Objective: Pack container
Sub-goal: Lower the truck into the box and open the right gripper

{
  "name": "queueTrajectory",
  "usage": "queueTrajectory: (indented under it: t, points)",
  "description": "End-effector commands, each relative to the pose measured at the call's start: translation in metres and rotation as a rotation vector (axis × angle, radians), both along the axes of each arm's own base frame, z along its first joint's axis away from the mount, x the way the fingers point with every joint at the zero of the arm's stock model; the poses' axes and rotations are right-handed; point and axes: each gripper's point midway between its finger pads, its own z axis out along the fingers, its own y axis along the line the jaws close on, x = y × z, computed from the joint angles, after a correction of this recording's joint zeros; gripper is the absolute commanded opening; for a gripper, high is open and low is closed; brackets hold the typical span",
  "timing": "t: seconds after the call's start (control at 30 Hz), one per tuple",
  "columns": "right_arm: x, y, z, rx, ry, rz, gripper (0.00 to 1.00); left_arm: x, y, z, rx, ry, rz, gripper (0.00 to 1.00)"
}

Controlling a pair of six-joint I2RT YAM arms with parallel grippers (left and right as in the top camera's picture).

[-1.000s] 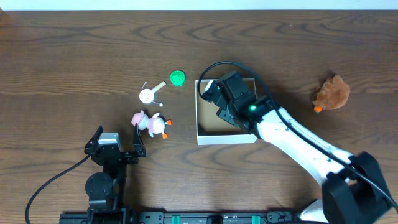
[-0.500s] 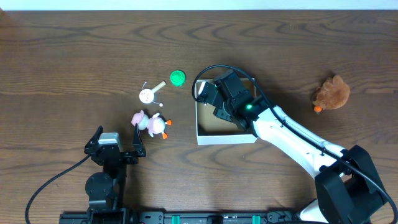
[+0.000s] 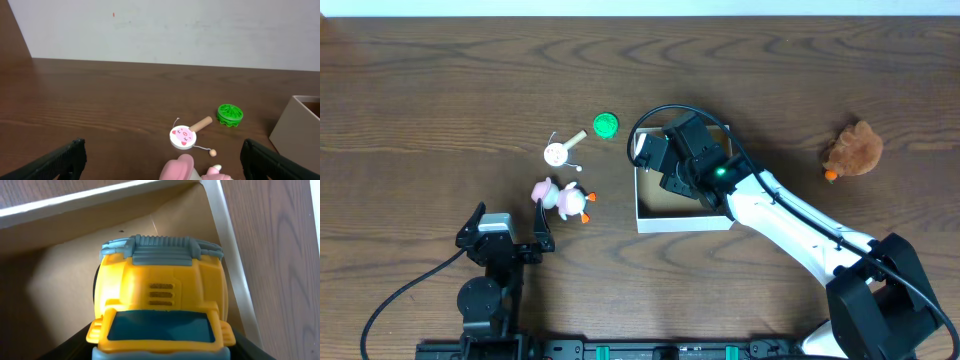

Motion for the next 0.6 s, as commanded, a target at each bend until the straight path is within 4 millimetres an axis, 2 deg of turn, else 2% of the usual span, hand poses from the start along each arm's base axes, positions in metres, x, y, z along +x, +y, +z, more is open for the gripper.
queueTrajectory:
  t: [0.0, 0.23, 0.57]
  points:
    - [0.007, 0.003, 0.007, 0.018, -0.021, 0.014, 0.55, -0.001, -0.001, -0.016, -0.003, 0.053, -0.007, 0.98]
    - [0.010, 0.002, -0.004, 0.008, -0.003, 0.035, 0.55, -0.001, -0.001, -0.016, -0.003, 0.053, -0.007, 0.98]
    - [0.010, 0.003, -0.048, -0.053, 0.062, 0.058, 0.59, -0.001, -0.001, -0.016, -0.003, 0.053, -0.007, 0.98]
